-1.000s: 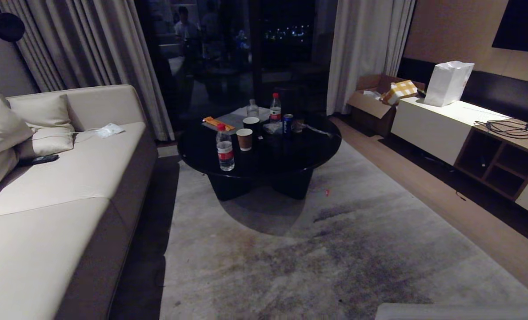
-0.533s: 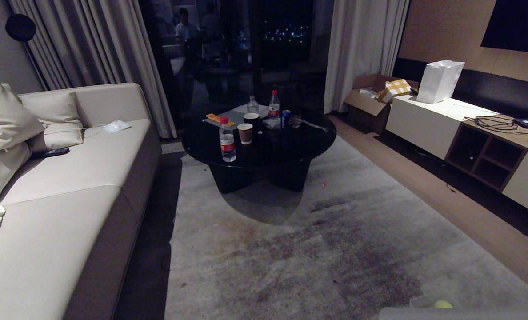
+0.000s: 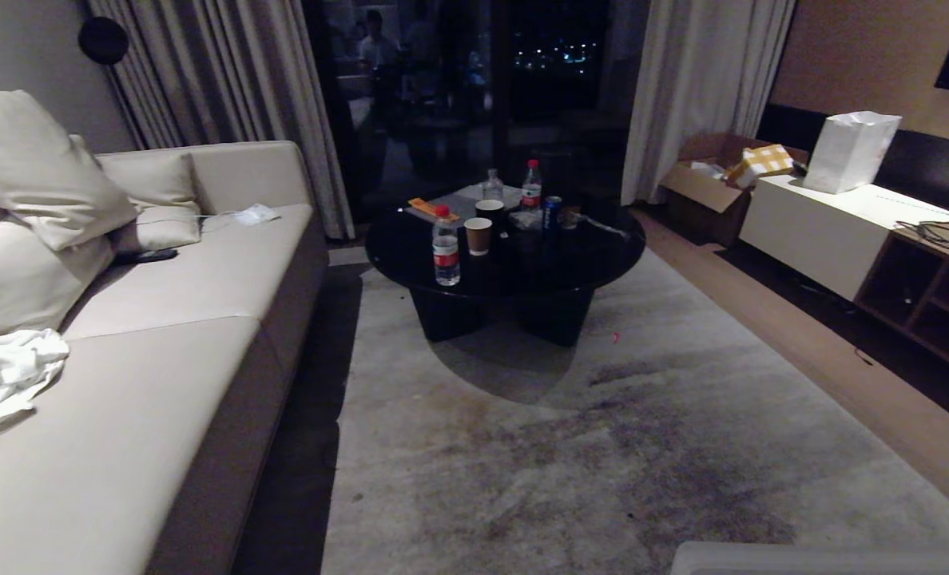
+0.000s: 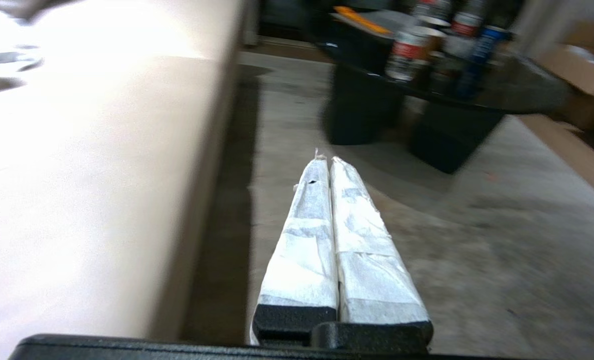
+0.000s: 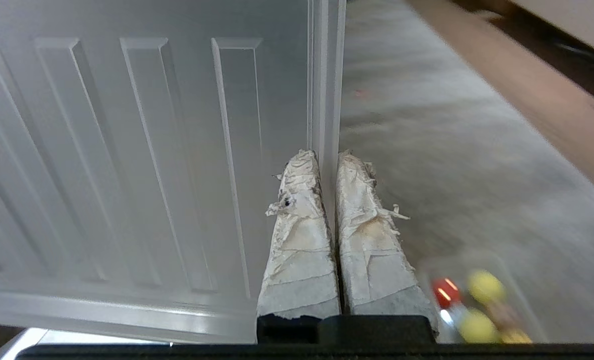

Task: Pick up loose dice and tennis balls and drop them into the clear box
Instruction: Close the lid

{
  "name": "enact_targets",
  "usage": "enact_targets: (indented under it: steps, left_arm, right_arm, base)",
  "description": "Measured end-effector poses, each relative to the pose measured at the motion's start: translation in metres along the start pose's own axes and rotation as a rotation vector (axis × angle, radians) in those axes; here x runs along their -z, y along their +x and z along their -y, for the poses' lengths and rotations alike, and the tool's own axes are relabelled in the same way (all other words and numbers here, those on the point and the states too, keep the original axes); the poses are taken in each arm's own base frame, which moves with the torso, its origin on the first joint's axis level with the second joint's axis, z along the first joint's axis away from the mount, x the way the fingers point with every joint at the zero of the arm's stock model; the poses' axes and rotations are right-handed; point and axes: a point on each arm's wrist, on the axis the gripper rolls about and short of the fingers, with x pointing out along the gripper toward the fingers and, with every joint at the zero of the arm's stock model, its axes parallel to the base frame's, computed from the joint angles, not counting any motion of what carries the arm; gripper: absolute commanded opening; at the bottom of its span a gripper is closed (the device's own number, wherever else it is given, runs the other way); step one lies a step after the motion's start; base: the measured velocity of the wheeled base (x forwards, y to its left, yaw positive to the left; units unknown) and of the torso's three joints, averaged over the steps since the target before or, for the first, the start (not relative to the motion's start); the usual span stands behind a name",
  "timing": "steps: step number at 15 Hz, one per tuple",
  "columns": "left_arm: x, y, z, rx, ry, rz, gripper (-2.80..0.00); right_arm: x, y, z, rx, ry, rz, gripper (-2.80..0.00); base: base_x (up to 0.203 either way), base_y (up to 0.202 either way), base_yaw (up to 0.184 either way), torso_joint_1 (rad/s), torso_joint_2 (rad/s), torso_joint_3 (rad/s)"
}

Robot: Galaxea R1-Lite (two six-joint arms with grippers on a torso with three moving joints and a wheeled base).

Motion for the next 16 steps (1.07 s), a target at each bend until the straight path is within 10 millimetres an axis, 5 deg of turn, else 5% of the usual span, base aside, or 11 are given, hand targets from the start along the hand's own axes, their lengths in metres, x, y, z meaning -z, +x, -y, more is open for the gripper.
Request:
enact_targets:
  steps: [4,16]
  left_arm:
    - [0.0000,0.0000,0.0000,0.000,0.000,0.000,-2.80]
    - [0.0000,0.0000,0.0000,0.000,0.002,0.000,-2.80]
  right_arm:
    - [0.0000,0.0000,0.0000,0.000,0.001,0.000,-2.80]
    - [-0.0001,0.0000,0.0000,-0.001,0.003,0.000,-2.80]
  base:
    - [0.000,-0.006,0.134,0.002,0.00,0.002]
    - [0.000,0.000,0.000,0.000,0.00,0.000]
